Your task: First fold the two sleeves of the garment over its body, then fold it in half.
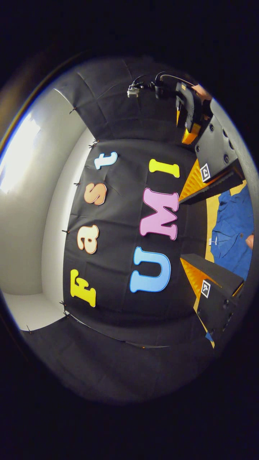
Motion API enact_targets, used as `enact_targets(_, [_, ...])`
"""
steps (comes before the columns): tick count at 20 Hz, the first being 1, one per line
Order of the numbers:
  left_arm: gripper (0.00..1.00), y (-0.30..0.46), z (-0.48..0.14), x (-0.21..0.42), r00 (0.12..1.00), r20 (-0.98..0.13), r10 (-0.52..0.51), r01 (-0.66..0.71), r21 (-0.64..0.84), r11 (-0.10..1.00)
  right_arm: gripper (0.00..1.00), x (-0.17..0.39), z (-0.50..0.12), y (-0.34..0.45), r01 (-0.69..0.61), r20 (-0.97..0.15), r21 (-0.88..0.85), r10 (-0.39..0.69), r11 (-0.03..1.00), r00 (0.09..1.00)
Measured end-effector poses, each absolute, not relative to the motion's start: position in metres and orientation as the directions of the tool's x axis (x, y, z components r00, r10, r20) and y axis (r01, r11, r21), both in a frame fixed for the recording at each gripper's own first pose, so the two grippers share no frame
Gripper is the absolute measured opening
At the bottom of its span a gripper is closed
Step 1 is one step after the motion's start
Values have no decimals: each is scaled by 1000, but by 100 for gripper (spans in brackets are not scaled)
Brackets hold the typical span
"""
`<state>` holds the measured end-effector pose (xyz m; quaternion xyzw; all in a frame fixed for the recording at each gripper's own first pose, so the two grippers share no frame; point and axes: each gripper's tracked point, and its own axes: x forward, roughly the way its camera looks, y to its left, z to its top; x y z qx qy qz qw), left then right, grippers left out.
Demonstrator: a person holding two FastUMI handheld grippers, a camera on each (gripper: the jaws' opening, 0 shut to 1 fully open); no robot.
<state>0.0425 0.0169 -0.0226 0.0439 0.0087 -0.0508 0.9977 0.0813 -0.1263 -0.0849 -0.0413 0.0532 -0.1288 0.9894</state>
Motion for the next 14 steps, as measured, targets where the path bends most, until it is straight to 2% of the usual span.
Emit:
enact_targets(1, [81, 9, -26, 48, 993, -33, -113, 115, 84, 990, 100, 87, -99, -148, 274, -127, -127, -290, 953, 949])
enact_targets(2, [81, 1, -29, 52, 992, -38, -124, 126, 81, 989, 93, 93, -111, -169, 288, -144, -148, -309, 946, 940])
enact_targets(3, [81, -6, -29, 56, 991, -36, -129, 132, 81, 988, 94, 101, -120, -187, 297, -151, -158, -321, 942, 935])
enact_targets(4, [81, -12, -29, 63, 991, -34, -129, 132, 85, 988, 100, 110, -130, -205, 300, -158, -166, -326, 939, 932])
enact_targets(5, [81, -17, -29, 68, 992, -34, -120, 122, 91, 988, 94, 119, -147, -223, 300, -183, -184, -332, 936, 925])
enact_targets(6, [81, -20, -32, 74, 994, -39, -103, 106, 93, 990, 93, 127, -168, -240, 291, -217, -202, -332, 935, 918])
enact_targets(7, [81, -24, -36, 78, 995, -48, -89, 93, 95, 991, 100, 135, -192, -257, 278, -257, -216, -329, 936, 909])
enact_targets(9, [81, -39, -46, 92, 994, -78, -79, 87, 109, 990, 100, 155, -249, -292, 262, -362, -192, -317, 946, 877])
enact_targets(12, [81, -66, -57, 110, 992, -114, -57, 79, 196, 977, 100, 174, -337, -331, 282, -548, -108, -294, 953, 783])
enact_targets(14, [81, -87, -66, 124, 991, -126, -39, 68, 229, 971, 100, 194, -386, -352, 308, -614, -70, -284, 949, 737])
